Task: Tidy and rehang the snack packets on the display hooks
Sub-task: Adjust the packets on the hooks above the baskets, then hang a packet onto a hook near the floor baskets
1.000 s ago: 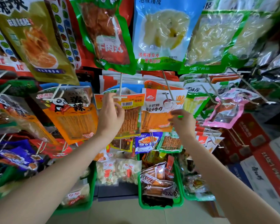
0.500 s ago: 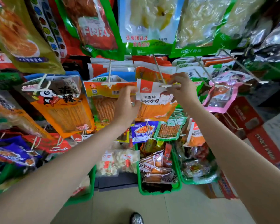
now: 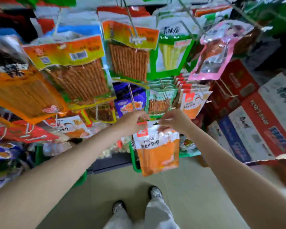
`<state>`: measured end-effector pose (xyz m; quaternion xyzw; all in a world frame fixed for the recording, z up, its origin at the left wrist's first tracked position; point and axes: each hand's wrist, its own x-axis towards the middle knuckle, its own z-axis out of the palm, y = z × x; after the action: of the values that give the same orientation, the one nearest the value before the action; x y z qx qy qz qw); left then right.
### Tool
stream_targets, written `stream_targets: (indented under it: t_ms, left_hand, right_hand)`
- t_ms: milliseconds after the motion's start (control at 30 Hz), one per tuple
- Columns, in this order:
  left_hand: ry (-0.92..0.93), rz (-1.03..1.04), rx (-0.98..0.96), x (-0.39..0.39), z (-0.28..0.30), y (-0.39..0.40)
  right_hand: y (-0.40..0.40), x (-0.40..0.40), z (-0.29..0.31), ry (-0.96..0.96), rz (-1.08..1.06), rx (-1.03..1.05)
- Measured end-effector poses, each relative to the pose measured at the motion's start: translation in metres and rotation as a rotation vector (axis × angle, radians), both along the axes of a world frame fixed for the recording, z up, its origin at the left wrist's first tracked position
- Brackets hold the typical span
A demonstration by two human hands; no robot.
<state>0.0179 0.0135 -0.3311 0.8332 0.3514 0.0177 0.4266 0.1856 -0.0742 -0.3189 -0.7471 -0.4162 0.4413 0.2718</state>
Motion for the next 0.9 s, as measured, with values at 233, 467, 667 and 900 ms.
stream_targets:
  t_ms: [233, 467, 667, 900]
  left_hand:
    - [-0.070, 0.249, -0.192, 0.046, -0.039, 0.011]
    - [0.044, 0.178, -0.129, 0.111, -0.047, 0.006]
    - [0.079, 0.052, 0.027, 0.209, -0.067, -0.015]
    - [0.106, 0.154, 0.119, 0.293, -0.104, -0.008]
  right_hand:
    - [0.007, 0.041, -0.032, 0.262, -0.159, -0.049]
    - [0.007, 0.097, -0.052, 0.216, -0.209, -0.117]
    - [-0.022, 0.185, -0.087, 0.152, -0.430, -0.069]
    - [-0.005, 0.260, -0.126, 0.216, -0.564, 0.009]
